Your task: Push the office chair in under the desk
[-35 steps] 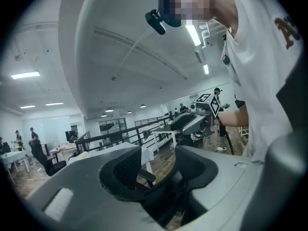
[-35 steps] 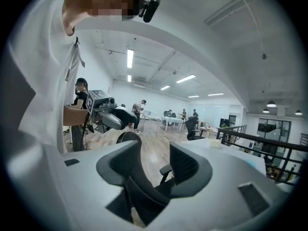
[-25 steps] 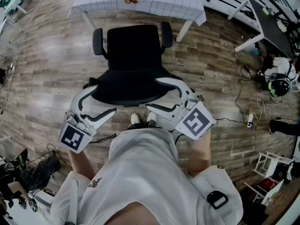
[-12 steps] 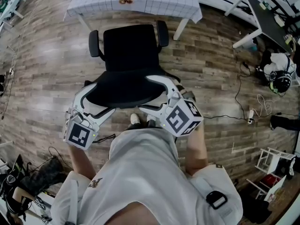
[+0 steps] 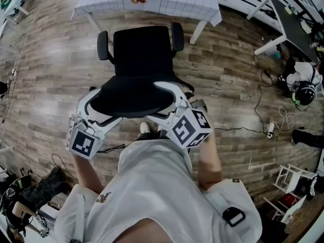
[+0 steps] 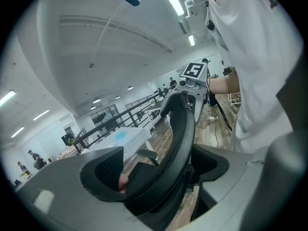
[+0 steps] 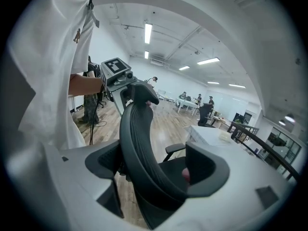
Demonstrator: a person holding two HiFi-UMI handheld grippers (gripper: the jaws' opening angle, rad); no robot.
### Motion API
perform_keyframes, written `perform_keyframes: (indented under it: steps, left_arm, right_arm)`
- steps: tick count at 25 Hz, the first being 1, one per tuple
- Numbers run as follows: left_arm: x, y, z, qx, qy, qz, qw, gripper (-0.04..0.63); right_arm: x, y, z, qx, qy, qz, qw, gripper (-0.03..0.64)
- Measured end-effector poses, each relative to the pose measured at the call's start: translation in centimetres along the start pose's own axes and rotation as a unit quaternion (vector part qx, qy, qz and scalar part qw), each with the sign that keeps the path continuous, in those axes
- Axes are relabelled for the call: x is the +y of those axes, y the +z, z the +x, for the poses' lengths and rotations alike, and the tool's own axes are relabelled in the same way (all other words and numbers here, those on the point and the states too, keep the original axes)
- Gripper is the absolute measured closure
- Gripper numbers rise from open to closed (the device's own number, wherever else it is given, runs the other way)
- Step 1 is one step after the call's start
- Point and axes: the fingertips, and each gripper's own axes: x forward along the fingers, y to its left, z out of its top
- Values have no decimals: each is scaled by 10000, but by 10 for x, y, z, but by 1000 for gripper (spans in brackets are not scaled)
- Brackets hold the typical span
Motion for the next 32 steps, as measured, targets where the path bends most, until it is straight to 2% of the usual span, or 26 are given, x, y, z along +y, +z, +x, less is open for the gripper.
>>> perform_keyframes:
  steps: [5,9,15,19,32]
  left_arm:
    - [6,-2,6,323,-148,-110,9993,164]
    - [6,-7,8,280,-276,-127,9991,164]
    - [16,-6,6,358,-274,-164,9988,164]
    - [19,-8,8,262,-314,-243,9989,164]
    - [24,-14,8,436,-461,-218,9977,163]
  right_arm:
    - [-5,-4,3,93,103,99,9999,212]
    - [-8,-1,4,72,161,153,9997,212]
    - [-13,1,11,72,239,198,9995,209]
    - [-15,3,14,83,309,249,9992,207]
    - [-18,2,20,233,312,252,9989,207]
